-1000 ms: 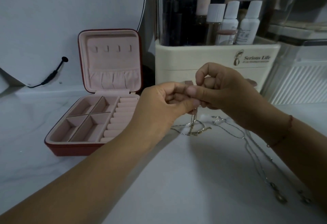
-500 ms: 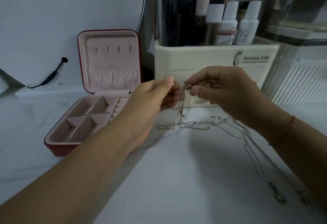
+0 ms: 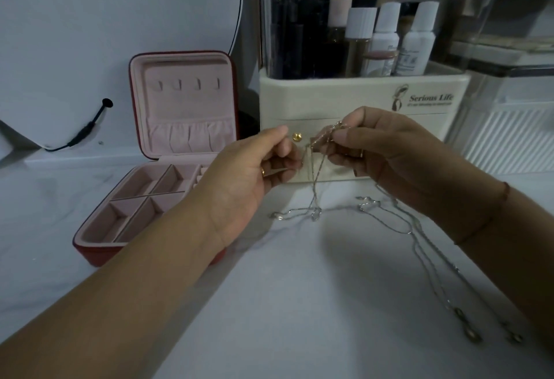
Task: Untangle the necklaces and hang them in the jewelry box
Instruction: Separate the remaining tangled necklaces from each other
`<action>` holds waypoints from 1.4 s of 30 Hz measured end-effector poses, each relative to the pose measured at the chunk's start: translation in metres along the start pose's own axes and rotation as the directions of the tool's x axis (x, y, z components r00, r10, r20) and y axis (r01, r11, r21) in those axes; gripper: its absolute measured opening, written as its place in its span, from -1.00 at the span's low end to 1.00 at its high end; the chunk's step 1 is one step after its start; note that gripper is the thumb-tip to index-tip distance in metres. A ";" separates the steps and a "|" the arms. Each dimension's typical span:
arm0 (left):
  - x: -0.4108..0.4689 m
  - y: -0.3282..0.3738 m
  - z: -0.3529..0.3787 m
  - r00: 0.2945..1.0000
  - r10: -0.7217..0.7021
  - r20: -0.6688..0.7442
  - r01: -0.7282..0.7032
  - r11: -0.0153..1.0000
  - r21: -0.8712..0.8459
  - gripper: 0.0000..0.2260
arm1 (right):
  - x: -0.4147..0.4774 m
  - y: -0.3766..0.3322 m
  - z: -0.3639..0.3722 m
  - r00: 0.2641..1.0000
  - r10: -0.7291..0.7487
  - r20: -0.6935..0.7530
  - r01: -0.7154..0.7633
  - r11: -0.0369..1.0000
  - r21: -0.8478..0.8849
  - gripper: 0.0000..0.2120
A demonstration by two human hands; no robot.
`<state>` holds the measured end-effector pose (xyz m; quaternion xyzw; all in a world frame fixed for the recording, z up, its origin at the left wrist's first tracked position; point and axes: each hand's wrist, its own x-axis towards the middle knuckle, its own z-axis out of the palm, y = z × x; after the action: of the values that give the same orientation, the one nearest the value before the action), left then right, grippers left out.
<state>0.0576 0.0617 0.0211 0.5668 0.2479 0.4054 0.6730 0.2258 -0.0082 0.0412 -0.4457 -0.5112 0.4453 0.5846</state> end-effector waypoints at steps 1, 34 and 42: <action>0.000 0.001 0.000 1.000 -0.006 -0.010 0.006 0.999 -0.053 -0.65 | 0.000 0.001 0.000 0.999 0.015 0.033 -0.016 0.999 0.050 -0.88; -0.009 0.000 -0.001 0.997 0.002 -0.072 0.033 0.875 0.483 -0.59 | -0.007 -0.024 -0.023 0.676 -0.610 -0.414 0.445 0.785 -0.430 -0.97; -0.005 0.012 -0.010 0.970 0.042 -0.241 0.065 0.905 0.421 -0.41 | -0.013 -0.031 -0.014 0.685 -0.604 -0.407 0.498 0.797 -0.342 -0.95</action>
<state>0.0441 0.0638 0.0298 0.6442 0.4147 0.4041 0.4998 0.2405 -0.0279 0.0682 -0.4267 -0.4961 0.0626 0.7535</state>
